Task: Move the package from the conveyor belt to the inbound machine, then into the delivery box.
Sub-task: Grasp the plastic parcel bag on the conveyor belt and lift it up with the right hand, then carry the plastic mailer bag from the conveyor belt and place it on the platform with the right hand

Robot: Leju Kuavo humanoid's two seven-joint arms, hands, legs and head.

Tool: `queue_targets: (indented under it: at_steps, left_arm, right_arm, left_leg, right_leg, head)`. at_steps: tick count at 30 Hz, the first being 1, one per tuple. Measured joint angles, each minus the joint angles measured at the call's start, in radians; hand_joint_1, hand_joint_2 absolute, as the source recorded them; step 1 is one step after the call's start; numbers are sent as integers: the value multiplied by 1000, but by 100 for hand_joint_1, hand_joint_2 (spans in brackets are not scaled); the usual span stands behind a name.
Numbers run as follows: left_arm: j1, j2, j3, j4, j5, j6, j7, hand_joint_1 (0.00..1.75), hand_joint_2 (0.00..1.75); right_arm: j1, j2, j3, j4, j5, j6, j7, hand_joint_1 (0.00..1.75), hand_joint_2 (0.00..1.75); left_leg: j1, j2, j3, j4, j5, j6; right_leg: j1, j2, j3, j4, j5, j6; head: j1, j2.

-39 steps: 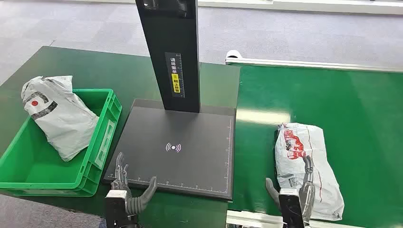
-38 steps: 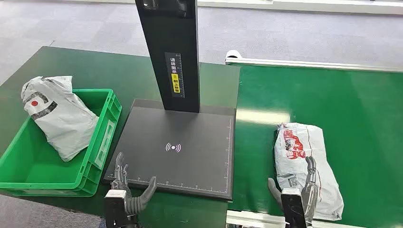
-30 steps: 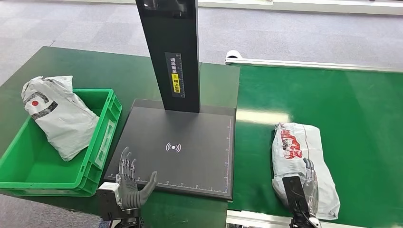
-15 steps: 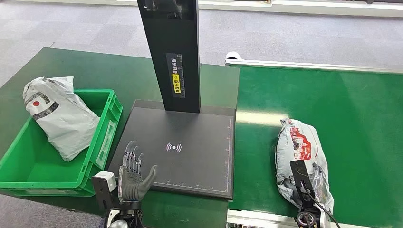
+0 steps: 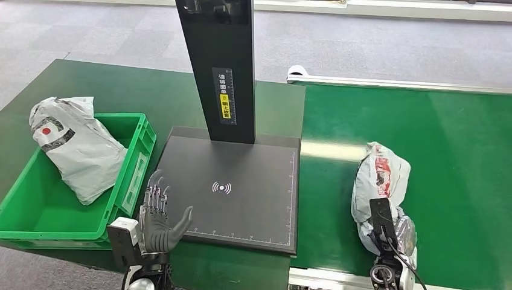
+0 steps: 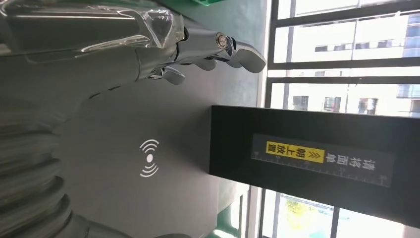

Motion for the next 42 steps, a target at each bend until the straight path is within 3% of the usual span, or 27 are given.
queue_targets:
  at_steps: [4, 8, 10, 13, 16, 21, 31, 32, 35, 36, 42]
  left_arm:
    - [0, -8, 15, -18, -44, -16, -3, 0, 175]
    - [-6, -13, 21, -21, -72, -24, -15, 0, 175]
    - [-13, -13, 22, -21, -82, -24, -25, 0, 175]
    - [-31, -12, 22, -19, -93, -22, -40, 0, 175]
    - [-56, -11, 20, -14, -96, -22, -47, 0, 175]
    - [-100, -6, 6, 7, -97, -20, -48, 0, 175]
    - [-157, -3, -9, 16, -93, 22, -32, 0, 175]
    - [-158, -2, -9, 16, -93, 26, -32, 0, 175]
    - [-158, -1, -9, 16, -93, 39, -32, 0, 175]
    - [-158, 0, -9, 15, -94, 43, -32, 0, 175]
    - [-141, 4, -7, 2, -110, 71, -32, 0, 175]
  right_arm:
    - [49, 39, 5, -197, -67, -53, -102, 175, 175]
    - [92, 69, 43, -366, -102, -38, -142, 175, 175]
    - [105, 81, 74, -427, -129, 23, -141, 175, 175]
    - [107, 91, 142, -481, -195, 191, -118, 175, 175]
    - [94, 94, 233, -490, -254, 365, -75, 175, 175]
    - [56, 94, 365, -445, -320, 542, -33, 175, 175]
    - [-44, 95, 559, -255, -317, 641, -4, 175, 175]
    - [-52, 94, 573, -240, -309, 642, -4, 163, 175]
    - [-74, 90, 605, -198, -288, 642, -7, 32, 175]
    - [-81, 88, 613, -187, -281, 641, -8, 0, 175]
    - [-107, 79, 640, -153, -229, 595, -25, 0, 175]
  left_leg:
    - [0, 0, -3, 0, 0, 0]
    - [0, 1, -4, 0, 0, 0]
    - [0, 1, -4, 0, 0, 0]
    - [0, 1, -4, 0, 0, -1]
    - [0, 1, -4, 0, 1, -1]
    - [1, 0, -4, 0, 1, -1]
    - [0, 0, -5, 0, 1, -1]
    - [0, 0, -5, 0, 1, -1]
    - [1, 0, -6, 0, 1, -1]
    - [1, 0, -6, 0, 1, -1]
    - [0, 0, -6, 0, 1, -1]
  right_leg:
    - [0, 0, -3, 0, -1, 0]
    - [0, 0, -4, 0, -1, -1]
    - [0, 0, -4, 0, -1, -1]
    - [0, 0, -4, 0, -1, -1]
    - [0, 0, -4, 0, -1, -1]
    - [1, 0, -4, 1, -1, -1]
    - [1, 0, -5, 1, -1, -1]
    - [1, 0, -5, 1, -1, -1]
    - [1, 0, -6, 1, -1, -1]
    - [1, 0, -6, 1, -1, -1]
    - [1, 0, -6, 1, -1, -1]
  head:
    - [0, 0]
    - [0, 0]
    - [0, 0]
    - [0, 0]
    - [0, 0]
    - [0, 0]
    - [0, 0]
    - [0, 0]
    - [0, 0]
    - [0, 0]
    - [0, 0]
